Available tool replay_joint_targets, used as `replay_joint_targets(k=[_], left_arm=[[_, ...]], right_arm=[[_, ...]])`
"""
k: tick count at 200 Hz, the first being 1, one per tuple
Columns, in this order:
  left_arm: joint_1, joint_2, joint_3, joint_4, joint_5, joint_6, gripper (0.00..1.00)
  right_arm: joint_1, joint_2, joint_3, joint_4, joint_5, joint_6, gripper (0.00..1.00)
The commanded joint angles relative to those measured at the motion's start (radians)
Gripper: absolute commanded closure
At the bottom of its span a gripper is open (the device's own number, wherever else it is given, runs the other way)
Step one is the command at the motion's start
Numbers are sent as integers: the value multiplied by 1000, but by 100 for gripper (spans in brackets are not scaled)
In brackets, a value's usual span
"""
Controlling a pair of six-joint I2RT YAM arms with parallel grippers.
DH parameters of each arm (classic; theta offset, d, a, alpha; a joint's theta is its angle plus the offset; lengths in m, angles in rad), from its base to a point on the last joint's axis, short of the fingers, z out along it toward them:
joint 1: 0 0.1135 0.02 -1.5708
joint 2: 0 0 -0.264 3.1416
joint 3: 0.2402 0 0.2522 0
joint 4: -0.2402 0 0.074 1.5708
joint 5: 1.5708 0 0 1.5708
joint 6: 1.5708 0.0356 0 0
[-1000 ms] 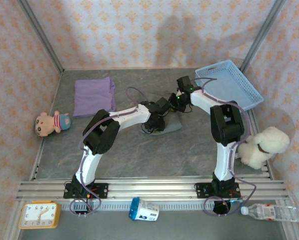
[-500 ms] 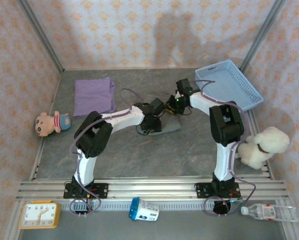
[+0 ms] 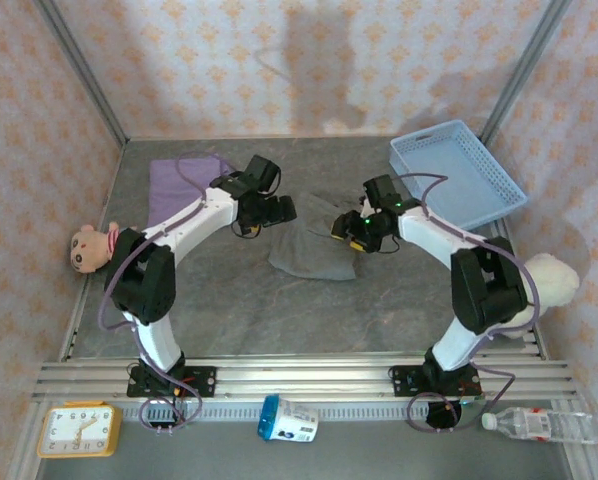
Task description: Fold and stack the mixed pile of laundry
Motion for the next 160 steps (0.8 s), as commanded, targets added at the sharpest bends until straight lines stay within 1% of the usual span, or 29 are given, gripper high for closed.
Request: replay_joint_targets(k=[1, 7, 15, 54, 81, 111, 127, 136, 147, 157, 160], left_arm=[[-20, 30, -19, 71, 5, 84, 8], [-20, 40, -21, 92, 9, 92, 6], [-20, 57, -20, 112, 13, 105, 5], [-22, 154, -11, 202, 124, 167, 5], [-21, 220, 24, 166, 103, 194, 6], [-25, 308, 78, 99, 96, 192, 7], [-37, 342, 105, 48, 59, 191, 10], [-46, 357, 120, 18, 31, 188, 13], [-57, 375, 133, -18, -5, 178, 19], [-59, 386, 137, -36, -35, 157, 27], [-60, 388, 136, -42, -43, 149, 31]], right_arm=[[2, -78, 29, -67, 56, -25, 24], [0, -84, 35, -81, 65, -34, 20], [-1, -91, 41, -99, 76, -41, 18], [-25, -133, 6, -107, 99, -38, 15], [-40, -164, -33, -96, 103, -25, 15], [-51, -196, -55, -97, 107, -25, 15], [-59, -212, -63, -95, 113, -23, 15], [-63, -218, -64, -95, 118, -22, 16], [-68, -223, -66, -97, 122, -19, 16], [-74, -227, -69, -96, 126, -18, 16], [-76, -228, -69, -96, 127, -17, 16]])
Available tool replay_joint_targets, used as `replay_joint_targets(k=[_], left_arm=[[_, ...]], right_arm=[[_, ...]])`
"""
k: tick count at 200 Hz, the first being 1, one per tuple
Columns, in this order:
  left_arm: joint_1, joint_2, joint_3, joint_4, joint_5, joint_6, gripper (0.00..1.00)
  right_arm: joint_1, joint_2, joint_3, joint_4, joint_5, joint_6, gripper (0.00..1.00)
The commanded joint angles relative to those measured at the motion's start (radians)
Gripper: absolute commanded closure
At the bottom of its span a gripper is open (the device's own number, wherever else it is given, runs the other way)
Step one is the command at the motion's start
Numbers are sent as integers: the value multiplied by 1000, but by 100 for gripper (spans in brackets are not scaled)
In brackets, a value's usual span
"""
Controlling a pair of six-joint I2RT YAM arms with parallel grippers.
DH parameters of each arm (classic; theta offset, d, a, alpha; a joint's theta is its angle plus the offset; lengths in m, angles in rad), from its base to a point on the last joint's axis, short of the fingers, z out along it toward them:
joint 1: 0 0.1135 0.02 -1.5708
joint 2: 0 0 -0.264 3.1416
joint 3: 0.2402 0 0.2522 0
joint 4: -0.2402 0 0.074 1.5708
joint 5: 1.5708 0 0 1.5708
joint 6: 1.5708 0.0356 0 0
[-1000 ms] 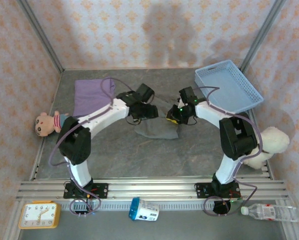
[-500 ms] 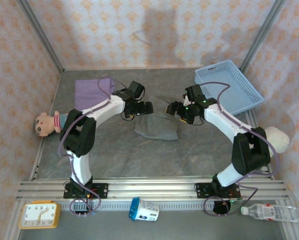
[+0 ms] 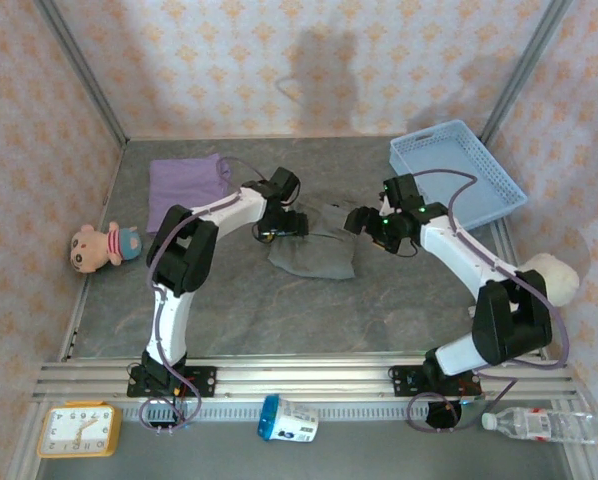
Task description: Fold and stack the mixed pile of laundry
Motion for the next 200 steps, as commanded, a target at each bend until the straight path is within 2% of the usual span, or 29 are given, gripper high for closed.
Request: replay_joint_targets(k=[1, 35, 52, 60, 86, 118, 164, 200], left_arm=[[-25, 72, 4, -82, -73, -25, 32], [-16, 105, 32, -95, -104, -69, 77], [-16, 121, 107, -143, -137, -31, 90], [-13, 126, 153, -182, -168, -7, 100], [7, 133, 301, -306, -296, 61, 100], [66, 138, 450, -421, -376, 144, 100], [111, 144, 654, -530, -387, 277, 100], [139, 208, 873, -636, -387, 311, 100]], right_arm=[[-18, -35, -16, -14, 43, 5, 16], [-39, -55, -23, -15, 65, 13, 16], [-54, -59, -16, -24, 79, 11, 17], [-58, -60, -11, -30, 88, 9, 17], [-67, -45, 9, -42, 112, 10, 17], [-70, -6, 38, -50, 143, 14, 17], [-71, 64, 71, -53, 178, 31, 18], [-70, 142, 118, -49, 156, 58, 19]])
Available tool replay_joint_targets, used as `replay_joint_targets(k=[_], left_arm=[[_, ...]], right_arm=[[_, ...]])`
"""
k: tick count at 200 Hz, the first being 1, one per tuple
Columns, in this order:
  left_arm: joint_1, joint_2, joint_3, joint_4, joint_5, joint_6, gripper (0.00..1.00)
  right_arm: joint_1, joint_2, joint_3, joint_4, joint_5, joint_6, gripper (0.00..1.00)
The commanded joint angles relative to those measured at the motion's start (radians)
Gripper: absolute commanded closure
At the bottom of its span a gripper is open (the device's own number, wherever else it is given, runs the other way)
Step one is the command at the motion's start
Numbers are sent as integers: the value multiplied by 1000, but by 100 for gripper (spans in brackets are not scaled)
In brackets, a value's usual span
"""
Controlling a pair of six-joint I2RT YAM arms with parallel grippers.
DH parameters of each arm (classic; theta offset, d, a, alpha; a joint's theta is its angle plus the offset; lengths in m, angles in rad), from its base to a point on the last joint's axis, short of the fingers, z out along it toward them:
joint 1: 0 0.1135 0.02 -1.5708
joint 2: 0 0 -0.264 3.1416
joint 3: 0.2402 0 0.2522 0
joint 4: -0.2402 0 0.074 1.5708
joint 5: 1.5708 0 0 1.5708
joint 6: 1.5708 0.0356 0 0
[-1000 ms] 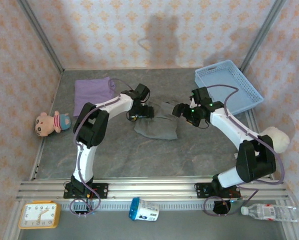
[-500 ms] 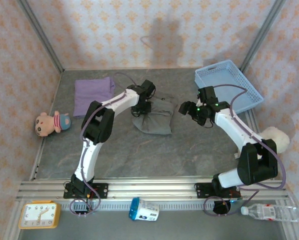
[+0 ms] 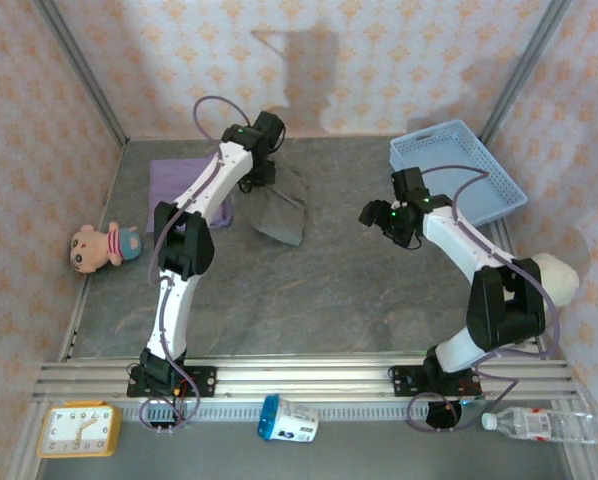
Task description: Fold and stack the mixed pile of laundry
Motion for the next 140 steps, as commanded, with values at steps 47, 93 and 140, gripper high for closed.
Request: replay_joint_targets(k=[47, 93, 140], left_arm=[[70, 31, 158, -122, -3, 90, 100], [121, 41, 162, -114, -1, 213, 100], [215, 23, 166, -114, 91, 264, 100]], right_arm=[[-5, 100, 97, -8, 4, 46, 20], [-5, 119, 85, 7, -17, 63, 21], [-4, 124, 86, 3, -25, 65, 21]])
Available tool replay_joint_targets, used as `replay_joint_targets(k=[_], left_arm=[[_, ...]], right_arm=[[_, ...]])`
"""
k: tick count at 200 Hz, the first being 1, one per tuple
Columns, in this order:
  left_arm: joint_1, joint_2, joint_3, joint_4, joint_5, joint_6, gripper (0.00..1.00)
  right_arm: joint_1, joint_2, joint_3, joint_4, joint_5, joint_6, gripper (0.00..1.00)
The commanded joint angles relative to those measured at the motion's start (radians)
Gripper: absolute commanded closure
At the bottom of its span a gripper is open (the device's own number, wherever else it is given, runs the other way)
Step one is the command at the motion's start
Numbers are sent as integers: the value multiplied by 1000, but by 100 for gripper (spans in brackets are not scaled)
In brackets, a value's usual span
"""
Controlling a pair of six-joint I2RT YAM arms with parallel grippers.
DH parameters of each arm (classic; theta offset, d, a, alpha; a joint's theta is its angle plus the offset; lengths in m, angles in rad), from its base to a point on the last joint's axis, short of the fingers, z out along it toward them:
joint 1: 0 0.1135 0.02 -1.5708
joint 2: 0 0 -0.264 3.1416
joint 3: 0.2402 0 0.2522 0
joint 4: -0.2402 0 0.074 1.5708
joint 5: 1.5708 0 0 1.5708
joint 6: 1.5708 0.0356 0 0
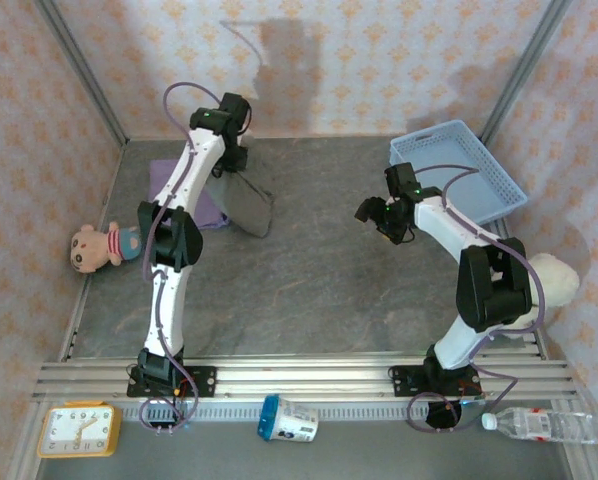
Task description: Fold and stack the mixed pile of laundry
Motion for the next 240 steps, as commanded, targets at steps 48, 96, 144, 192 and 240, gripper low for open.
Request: replay_joint_targets(k=[48, 96, 144, 192, 240], left_arm=[[131, -64, -11, -7, 42, 61, 100], [216, -147, -196, 73, 80, 15, 100], [376, -138, -377, 174, 159, -122, 61], [424, -105, -369, 135, 236, -175, 44], [421, -284, -493, 217, 236, -250, 42]], right_arm=[[-4, 35, 33, -4, -22, 6, 22], [-4, 61, 46, -3, -41, 0, 22], [-4, 63, 59, -26, -48, -32, 22], [-4, 46, 79, -49, -33, -54, 22], [-5, 41, 104, -68, -13, -83, 22]])
